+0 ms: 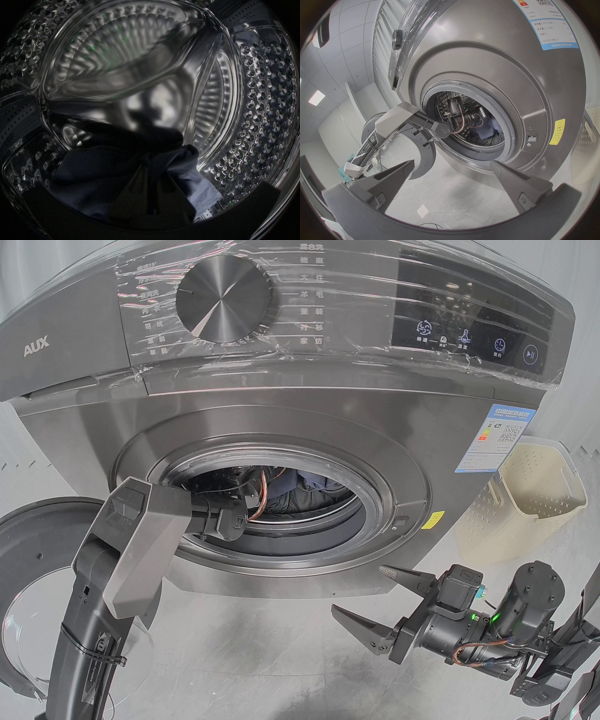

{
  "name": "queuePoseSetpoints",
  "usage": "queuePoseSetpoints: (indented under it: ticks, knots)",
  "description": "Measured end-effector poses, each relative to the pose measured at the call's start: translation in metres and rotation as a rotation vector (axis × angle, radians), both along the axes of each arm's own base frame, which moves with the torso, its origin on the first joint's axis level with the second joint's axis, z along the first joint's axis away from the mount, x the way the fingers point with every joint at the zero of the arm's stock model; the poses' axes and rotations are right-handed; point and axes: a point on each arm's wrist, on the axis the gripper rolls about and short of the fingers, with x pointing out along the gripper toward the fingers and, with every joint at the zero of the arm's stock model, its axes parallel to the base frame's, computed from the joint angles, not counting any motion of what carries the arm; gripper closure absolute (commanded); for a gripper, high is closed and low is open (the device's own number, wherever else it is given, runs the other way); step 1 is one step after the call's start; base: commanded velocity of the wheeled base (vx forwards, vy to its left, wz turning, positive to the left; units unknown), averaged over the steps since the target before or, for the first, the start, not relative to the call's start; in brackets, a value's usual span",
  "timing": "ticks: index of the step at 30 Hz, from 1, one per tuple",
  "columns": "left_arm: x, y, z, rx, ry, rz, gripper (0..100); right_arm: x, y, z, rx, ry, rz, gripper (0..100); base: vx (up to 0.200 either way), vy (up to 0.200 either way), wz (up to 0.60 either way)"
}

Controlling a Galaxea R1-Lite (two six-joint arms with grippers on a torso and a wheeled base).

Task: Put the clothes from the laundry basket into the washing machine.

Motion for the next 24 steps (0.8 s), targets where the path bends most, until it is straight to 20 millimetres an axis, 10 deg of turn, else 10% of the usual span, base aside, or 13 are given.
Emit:
queuePoseSetpoints:
  ticks: [2,3,12,24]
  knots:
    - [0.001,-0.001,-0.001,-0.005,-0.004,0.000,100,0.000,0.000,0.000,-0.001,0.000,-0.001,0,0.000,0.000,0.00]
    - [0.001,-0.002,-0.003,-0.005,-0.002,-0.001,0,0.001,0.000,0.000,-0.002,0.001,-0.002,0,0.000,0.000,0.00]
    - [-0.017,-0.009,-0.030,0.063,0.112,-0.031,0,0.002,-0.001,-0.002,-0.007,0.005,-0.007,0,0.000,0.000,0.00]
    - [-0.107,-0.010,-0.055,0.261,0.241,-0.172,0,-0.001,-0.003,-0.005,-0.019,0.017,-0.006,0,0.000,0.000,0.00]
